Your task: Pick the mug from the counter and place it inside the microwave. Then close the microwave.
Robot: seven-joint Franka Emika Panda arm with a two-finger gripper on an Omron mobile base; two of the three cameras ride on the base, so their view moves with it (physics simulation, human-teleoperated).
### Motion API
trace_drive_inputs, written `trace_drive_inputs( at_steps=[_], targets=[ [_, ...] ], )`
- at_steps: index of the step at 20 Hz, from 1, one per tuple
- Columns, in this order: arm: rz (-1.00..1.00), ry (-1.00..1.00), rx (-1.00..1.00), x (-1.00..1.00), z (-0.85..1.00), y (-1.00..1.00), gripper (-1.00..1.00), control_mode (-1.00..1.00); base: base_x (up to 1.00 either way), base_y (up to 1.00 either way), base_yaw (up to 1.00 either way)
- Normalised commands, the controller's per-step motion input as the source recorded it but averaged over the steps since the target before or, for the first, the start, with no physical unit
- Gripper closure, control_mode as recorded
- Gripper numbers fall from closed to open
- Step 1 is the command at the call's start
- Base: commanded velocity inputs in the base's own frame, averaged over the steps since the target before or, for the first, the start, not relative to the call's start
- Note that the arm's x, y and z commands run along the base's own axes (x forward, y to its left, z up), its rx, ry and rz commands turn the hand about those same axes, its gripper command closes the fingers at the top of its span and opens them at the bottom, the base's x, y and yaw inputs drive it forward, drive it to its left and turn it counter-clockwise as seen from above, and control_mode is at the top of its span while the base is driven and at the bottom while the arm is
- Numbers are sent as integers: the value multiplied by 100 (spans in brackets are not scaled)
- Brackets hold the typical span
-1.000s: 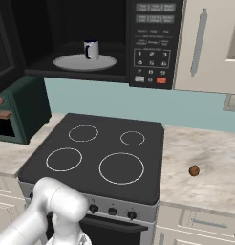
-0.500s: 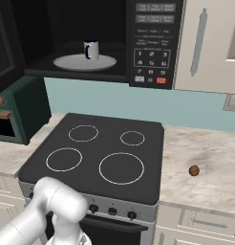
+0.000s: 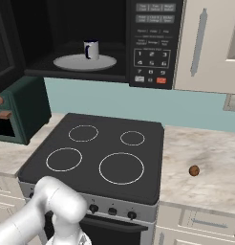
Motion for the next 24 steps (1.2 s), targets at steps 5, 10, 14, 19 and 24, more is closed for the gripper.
trace_drive_inputs(
  at_steps=[5, 10, 14, 19, 24],
  targets=[
    [0, 2, 0, 25, 0, 14, -100, -100, 0, 0, 0],
    [-1, 0, 0, 8, 0, 0, -100, -100, 0, 0, 0],
    [-1, 0, 2, 0, 0, -17, -100, -100, 0, 0, 0],
    [-1, 0, 4, 0, 0, -31, -100, -100, 0, 0, 0],
    [0, 3, 2, 1, 0, -44, -100, -100, 0, 0, 0]
  ],
)
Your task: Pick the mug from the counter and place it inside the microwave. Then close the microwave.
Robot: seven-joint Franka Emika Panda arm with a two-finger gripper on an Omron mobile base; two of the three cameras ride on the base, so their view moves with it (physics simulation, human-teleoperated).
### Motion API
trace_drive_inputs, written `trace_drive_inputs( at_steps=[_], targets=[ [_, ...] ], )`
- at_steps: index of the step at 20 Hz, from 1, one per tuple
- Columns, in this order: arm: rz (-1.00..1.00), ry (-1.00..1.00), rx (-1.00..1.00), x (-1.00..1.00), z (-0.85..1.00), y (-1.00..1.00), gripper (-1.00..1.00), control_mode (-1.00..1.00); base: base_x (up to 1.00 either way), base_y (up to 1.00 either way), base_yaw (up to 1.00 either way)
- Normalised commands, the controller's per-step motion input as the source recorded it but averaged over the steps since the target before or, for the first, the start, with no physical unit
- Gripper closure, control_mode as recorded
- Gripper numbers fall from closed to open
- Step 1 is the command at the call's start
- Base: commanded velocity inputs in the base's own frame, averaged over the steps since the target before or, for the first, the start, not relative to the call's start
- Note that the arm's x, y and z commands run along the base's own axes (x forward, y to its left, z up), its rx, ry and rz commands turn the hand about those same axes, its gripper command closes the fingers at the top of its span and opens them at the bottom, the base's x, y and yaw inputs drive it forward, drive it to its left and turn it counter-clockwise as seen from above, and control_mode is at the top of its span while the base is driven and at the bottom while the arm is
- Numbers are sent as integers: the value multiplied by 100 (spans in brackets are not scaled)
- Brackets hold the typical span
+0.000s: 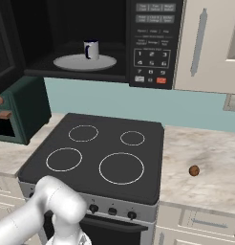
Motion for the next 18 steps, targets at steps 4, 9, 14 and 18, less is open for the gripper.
trace_drive_inputs(
  at_steps=[4, 9, 14, 18],
  targets=[
    [0, 7, 3, 0, 1, -51, -100, -100, 0, 0, 0],
    [0, 9, 4, 0, 6, -69, -100, -100, 0, 0, 0],
    [0, 9, 4, 1, 6, -82, -100, -100, 0, 0, 0],
    [0, 7, 2, 17, 7, -82, -100, -100, 0, 0, 0]
  ],
)
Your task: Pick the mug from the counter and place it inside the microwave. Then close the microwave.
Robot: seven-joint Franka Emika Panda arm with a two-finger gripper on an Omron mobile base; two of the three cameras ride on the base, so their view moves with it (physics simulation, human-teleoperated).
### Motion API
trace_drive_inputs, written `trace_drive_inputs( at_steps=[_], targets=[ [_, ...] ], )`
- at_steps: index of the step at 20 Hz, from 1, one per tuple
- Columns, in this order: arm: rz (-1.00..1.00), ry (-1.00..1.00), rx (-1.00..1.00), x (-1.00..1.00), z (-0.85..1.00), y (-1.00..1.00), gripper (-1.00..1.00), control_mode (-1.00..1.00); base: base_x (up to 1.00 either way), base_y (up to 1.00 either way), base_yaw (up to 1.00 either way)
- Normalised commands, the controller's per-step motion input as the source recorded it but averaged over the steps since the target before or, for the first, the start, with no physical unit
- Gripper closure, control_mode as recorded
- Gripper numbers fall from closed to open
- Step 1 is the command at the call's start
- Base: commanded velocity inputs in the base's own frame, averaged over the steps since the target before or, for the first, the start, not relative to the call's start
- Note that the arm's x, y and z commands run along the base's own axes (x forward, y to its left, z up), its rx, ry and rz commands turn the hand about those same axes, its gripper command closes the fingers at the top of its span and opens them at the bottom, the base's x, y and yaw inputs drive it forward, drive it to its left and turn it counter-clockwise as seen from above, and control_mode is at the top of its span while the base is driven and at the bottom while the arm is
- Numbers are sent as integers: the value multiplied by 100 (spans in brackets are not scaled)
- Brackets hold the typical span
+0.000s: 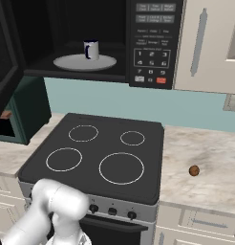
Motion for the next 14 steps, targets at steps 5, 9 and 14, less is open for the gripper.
trace_drive_inputs(
  at_steps=[5, 9, 14],
  targets=[
    [0, 0, 0, 28, 11, -65, -100, -100, 0, 0, 0],
    [0, 0, 0, 23, 18, -46, -100, -100, 0, 0, 0],
    [0, 0, 0, 24, 15, -39, -100, -100, 0, 0, 0]
  ],
)
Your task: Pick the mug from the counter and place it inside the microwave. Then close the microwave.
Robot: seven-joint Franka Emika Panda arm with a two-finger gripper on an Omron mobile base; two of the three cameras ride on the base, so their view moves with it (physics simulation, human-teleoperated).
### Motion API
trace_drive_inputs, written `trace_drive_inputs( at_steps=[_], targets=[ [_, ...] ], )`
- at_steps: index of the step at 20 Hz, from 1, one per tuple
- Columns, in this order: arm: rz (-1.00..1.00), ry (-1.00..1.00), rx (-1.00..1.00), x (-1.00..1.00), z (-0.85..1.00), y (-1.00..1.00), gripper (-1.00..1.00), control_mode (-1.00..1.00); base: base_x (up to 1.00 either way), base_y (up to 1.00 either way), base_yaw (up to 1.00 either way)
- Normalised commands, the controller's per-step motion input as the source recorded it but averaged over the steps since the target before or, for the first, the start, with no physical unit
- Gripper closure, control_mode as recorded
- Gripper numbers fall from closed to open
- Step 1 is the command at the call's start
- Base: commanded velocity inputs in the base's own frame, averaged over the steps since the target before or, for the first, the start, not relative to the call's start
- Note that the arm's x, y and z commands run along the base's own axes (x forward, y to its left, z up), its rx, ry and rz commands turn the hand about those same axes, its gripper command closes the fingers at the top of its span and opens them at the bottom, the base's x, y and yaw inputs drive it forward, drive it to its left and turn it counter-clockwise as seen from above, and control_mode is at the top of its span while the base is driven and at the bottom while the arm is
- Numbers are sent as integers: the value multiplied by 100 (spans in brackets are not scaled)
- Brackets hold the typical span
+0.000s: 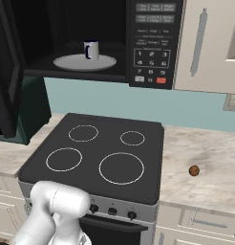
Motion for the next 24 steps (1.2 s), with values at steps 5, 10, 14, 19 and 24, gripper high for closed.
trace_drive_inputs(
  at_steps=[5, 10, 14, 19, 24],
  targets=[
    [0, 0, 0, 34, 12, -35, -100, -100, 0, 0, 0],
    [0, 0, 0, 30, 2, -25, -100, -100, 0, 0, 0],
    [0, 0, 0, 43, 0, -24, -100, -100, 0, 0, 0],
    [0, 0, 0, 44, 0, -23, -100, -100, 0, 0, 0],
    [0, 0, 0, 43, 0, -22, -100, -100, 0, 0, 0]
  ],
)
